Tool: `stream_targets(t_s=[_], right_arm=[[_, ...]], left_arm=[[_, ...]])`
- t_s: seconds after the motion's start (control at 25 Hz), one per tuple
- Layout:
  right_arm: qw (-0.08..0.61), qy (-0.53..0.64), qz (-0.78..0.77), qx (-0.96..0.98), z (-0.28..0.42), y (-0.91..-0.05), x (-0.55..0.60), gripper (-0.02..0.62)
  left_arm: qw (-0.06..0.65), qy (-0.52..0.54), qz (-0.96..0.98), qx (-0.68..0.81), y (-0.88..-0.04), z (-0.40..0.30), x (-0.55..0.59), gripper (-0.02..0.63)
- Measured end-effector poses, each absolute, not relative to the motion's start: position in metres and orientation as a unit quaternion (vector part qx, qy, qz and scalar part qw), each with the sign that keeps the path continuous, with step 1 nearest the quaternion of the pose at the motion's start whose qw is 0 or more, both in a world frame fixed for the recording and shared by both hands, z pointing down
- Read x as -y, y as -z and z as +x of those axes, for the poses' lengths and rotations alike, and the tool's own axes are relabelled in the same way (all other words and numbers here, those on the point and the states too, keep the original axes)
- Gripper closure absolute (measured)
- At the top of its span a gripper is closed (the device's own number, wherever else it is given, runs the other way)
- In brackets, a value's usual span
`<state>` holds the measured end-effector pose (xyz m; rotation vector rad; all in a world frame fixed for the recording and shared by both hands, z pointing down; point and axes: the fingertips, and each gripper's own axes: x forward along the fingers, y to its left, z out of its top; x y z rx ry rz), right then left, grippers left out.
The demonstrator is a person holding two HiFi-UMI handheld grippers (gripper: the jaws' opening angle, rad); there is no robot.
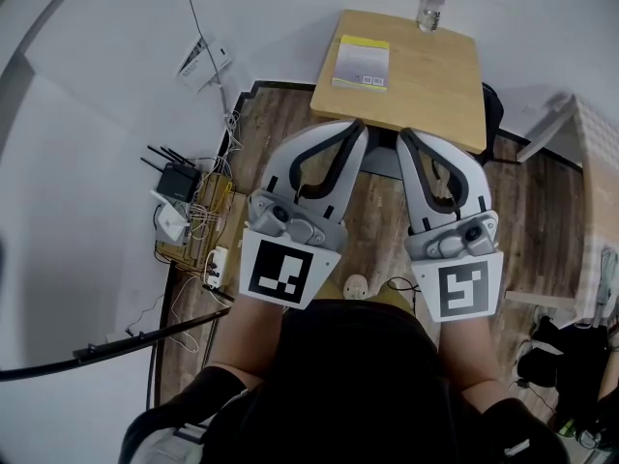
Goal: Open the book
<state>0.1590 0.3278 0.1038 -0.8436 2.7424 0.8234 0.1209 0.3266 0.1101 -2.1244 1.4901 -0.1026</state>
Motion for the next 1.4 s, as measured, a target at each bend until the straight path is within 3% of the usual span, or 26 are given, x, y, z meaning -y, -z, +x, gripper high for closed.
stream_targets(t_s=[0.56,0.72,1.4], right_arm=[[0.079,-0.253,-0.266,-0.927,0.177,-0.143,-0.327,0.568],[0.09,-0.267,-0.268,-0.921,0.161,-0.106,-0.328,0.568],[0.077,-0.267,-0.269,-0.922,0.121,-0.118,-0.262,0.568]], left_arm=[[0.27,0.049,-0.778,-0.565,-0.112,0.117,-0.331,0.595],[0.271,0.047,-0.778,-0.566,-0.114,0.116,-0.325,0.595],[0.259,0.038,-0.774,-0.576,-0.125,0.066,-0.259,0.595]])
